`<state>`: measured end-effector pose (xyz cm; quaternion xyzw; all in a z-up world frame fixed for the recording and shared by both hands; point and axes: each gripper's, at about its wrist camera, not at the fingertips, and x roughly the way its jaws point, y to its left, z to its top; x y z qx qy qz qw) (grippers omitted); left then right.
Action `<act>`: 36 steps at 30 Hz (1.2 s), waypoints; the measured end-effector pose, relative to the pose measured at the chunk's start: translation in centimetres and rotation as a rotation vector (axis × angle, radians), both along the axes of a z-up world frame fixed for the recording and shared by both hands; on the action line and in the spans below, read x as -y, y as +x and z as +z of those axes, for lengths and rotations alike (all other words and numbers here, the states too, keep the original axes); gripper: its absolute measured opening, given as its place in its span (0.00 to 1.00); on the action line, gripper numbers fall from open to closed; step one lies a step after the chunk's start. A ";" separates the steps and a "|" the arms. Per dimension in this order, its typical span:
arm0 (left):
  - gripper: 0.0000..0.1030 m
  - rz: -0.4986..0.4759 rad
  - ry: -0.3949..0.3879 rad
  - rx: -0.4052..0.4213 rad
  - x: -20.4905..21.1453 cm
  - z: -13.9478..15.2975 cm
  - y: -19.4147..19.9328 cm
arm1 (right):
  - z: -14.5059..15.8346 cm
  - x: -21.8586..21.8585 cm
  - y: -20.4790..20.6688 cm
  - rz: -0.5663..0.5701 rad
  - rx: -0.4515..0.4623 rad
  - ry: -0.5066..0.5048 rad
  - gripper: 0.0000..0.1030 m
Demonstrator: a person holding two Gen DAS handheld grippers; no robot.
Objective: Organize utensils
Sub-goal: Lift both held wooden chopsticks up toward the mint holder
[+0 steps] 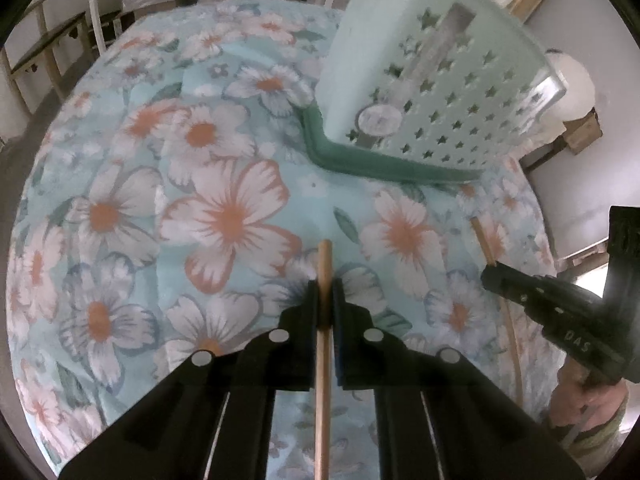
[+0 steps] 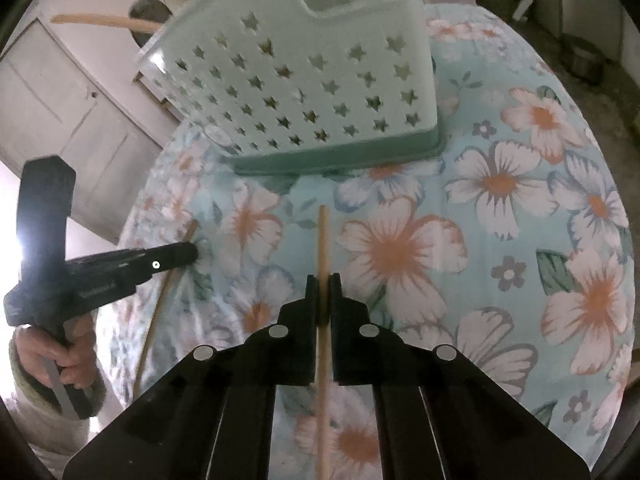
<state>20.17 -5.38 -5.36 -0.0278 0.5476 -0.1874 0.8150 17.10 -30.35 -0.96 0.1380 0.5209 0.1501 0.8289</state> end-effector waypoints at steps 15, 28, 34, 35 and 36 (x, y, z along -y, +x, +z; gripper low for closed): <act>0.05 -0.024 -0.184 0.169 -1.9 10.2 -2.7 | 9.1 1.7 -3.2 -0.026 0.249 0.070 0.04; 0.05 -0.042 -0.350 0.455 -1.4 21.4 -3.7 | 10.6 2.3 -4.2 -0.077 0.310 0.115 0.04; 0.05 -0.051 -0.450 0.625 -0.7 26.3 -2.0 | 10.7 3.0 -4.4 -0.113 0.321 0.138 0.04; 0.05 -0.046 -0.474 0.645 -0.4 27.0 -1.5 | 10.6 3.2 -4.3 -0.118 0.321 0.145 0.04; 0.05 -0.040 -0.489 0.663 -0.2 27.5 -1.1 | 10.6 3.3 -4.2 -0.123 0.320 0.150 0.04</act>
